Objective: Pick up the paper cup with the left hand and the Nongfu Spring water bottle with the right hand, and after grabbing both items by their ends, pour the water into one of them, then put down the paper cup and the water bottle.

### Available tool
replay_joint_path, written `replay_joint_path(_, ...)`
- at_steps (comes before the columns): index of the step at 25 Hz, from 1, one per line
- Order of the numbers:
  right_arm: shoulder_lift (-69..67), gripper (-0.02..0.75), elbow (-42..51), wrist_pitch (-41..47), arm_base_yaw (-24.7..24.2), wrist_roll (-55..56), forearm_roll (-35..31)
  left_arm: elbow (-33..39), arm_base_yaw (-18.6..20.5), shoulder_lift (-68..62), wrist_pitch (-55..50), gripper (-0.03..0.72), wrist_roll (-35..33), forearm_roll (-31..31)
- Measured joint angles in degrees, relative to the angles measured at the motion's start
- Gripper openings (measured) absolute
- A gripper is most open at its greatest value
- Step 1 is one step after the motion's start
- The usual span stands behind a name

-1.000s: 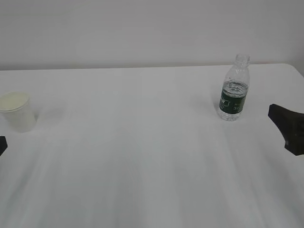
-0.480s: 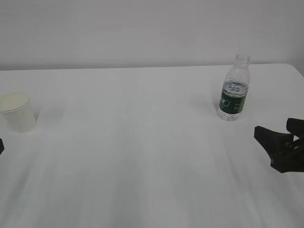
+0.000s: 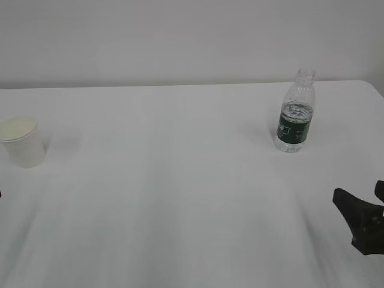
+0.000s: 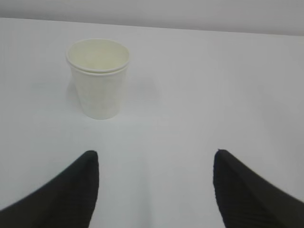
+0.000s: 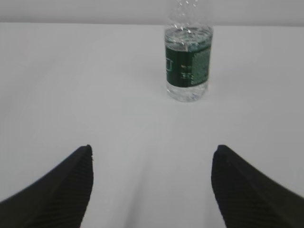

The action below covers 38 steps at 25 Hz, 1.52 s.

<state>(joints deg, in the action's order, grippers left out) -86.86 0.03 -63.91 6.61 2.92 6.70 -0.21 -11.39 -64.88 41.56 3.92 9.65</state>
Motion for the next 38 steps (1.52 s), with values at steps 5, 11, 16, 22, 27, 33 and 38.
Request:
replay_joint_path(5, -4.16, 0.590, 0.13, -1.04, 0.00, -0.69, -2.53, 0.00, 0.00, 0.00, -0.09, 0.537, -1.35, 2.01)
replay_joint_path(11, -4.48, 0.590, 0.13, -1.49, 0.00, -1.27, -4.50, 0.00, 0.00, 0.00, 2.05, 0.517, -4.92, 7.62)
replay_joint_path(16, -4.48, 0.590, 0.13, -1.49, 0.00, -1.53, -6.10, 0.00, 0.00, -1.31, 3.19, 0.514, -7.62, 13.29)
replay_joint_path(22, -4.48, 0.590, 0.13, -1.49, 0.00, -1.75, -6.70, 0.00, 0.00, -8.04, 7.03, 0.513, -8.34, 14.89)
replay_joint_path(27, -4.48, 0.590, 0.13, -1.49, 0.00, -1.75, -6.70, 0.00, 0.00, -14.93, 12.99, 0.513, -8.11, 15.02)
replay_joint_path(33, -4.48, 0.590, 0.13, -1.49, 0.00, -1.87, -6.70, 0.00, 0.00, -18.36, 20.63, 0.513, -5.26, 11.33)
replay_joint_path(38, -4.48, 0.590, 0.13, -1.49, 0.00, -1.87, -6.23, -0.11, 0.00, -18.50, 23.63, 0.513, -4.75, 3.81)
